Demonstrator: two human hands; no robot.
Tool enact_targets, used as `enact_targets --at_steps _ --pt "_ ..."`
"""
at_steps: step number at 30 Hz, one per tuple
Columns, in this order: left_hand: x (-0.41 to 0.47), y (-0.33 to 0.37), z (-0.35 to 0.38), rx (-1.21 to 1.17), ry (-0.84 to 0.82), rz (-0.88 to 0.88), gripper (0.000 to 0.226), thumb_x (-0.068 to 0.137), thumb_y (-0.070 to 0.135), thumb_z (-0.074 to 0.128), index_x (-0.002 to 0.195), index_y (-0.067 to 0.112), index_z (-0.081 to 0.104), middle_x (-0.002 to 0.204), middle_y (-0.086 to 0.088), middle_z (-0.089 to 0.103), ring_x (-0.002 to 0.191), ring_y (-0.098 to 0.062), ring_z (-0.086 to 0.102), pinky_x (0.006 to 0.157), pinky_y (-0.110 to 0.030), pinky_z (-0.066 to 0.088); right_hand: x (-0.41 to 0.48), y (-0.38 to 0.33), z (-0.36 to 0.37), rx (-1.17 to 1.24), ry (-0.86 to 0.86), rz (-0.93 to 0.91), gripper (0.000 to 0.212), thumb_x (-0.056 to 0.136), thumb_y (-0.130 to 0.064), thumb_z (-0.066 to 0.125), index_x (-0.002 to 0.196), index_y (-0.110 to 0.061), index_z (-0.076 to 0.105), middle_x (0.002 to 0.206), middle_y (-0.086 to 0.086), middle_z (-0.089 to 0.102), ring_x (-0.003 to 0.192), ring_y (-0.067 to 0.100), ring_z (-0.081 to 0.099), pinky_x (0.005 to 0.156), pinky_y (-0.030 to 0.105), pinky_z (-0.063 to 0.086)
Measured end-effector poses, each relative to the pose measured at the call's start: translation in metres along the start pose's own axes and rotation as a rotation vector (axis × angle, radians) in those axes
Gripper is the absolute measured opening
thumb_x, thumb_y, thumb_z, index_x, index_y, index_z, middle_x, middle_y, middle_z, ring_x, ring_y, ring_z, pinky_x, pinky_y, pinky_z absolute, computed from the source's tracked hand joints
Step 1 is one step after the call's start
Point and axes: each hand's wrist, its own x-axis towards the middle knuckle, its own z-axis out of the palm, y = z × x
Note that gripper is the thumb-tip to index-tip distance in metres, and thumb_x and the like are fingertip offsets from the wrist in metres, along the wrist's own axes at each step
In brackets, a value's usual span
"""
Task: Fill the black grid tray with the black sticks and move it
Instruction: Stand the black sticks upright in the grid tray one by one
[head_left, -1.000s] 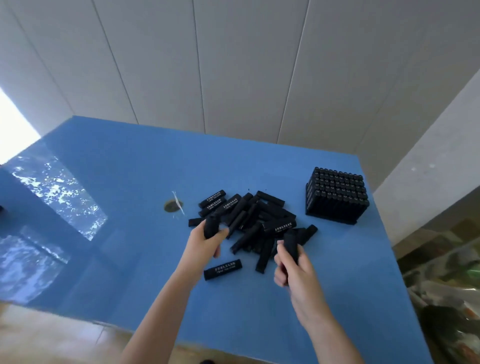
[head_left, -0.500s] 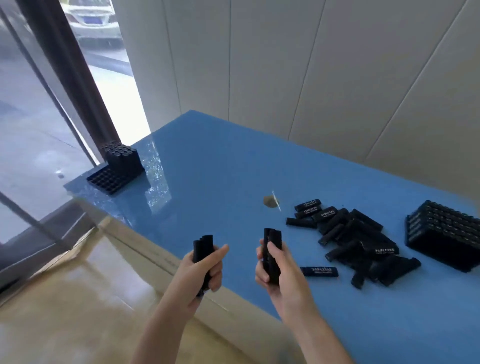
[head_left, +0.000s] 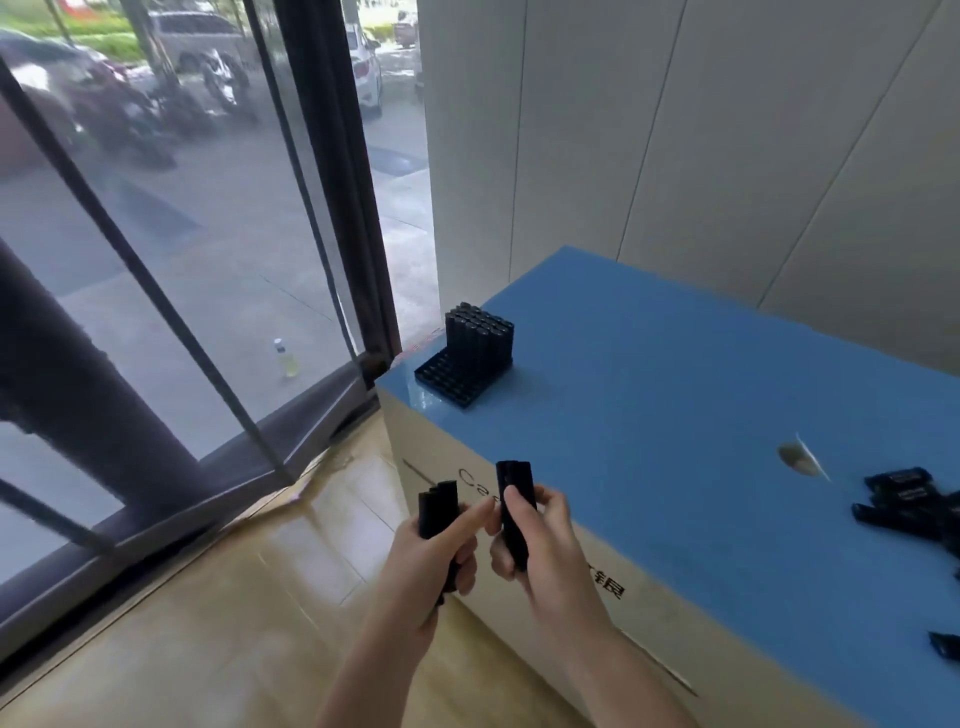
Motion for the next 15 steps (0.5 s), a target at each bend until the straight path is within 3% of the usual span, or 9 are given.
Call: enact_targets --at_steps 2,9,15 --pt "0.015 0.006 -0.016 0.005 0.013 0.012 0.022 0.075 0.026 0.07 0.062 0.012 0.058 0.049 0.003 0.034 0.042 -0.013 0.034 0.043 -0.021 0.032 0.017 0.001 0.016 -0.005 -0.004 0.005 0.016 0.095 -0.022 0.045 0.105 -0.01 0.041 0.071 0.002 0.053 0.046 0.012 0.038 0.05 0.023 0.035" --pt "0.085 0.029 -0.053 0.042 0.027 0.041 0.015 0.08 0.023 0.07 0.074 0.009 0.069 0.048 0.0 0.038 0.043 -0.014 0.035 0.045 -0.024 0.031 0.089 0.009 0.056 -0.142 -0.033 -0.013 0.02 0.096 -0.03 0.04 0.104 -0.012 0.045 0.054 -0.006 0.048 0.048 0.011 0.04 0.051 0.021 0.037" --pt "0.16 0.058 -0.082 0.18 0.036 0.029 0.017 0.08 0.012 0.069 0.067 0.008 0.06 0.042 0.004 0.043 0.04 -0.012 0.037 0.04 -0.018 0.031 0.162 0.002 0.073 -0.203 -0.042 0.025 0.017 0.098 -0.027 0.041 0.1 -0.011 0.046 0.076 0.002 0.064 0.052 0.015 0.056 0.057 0.027 0.049"
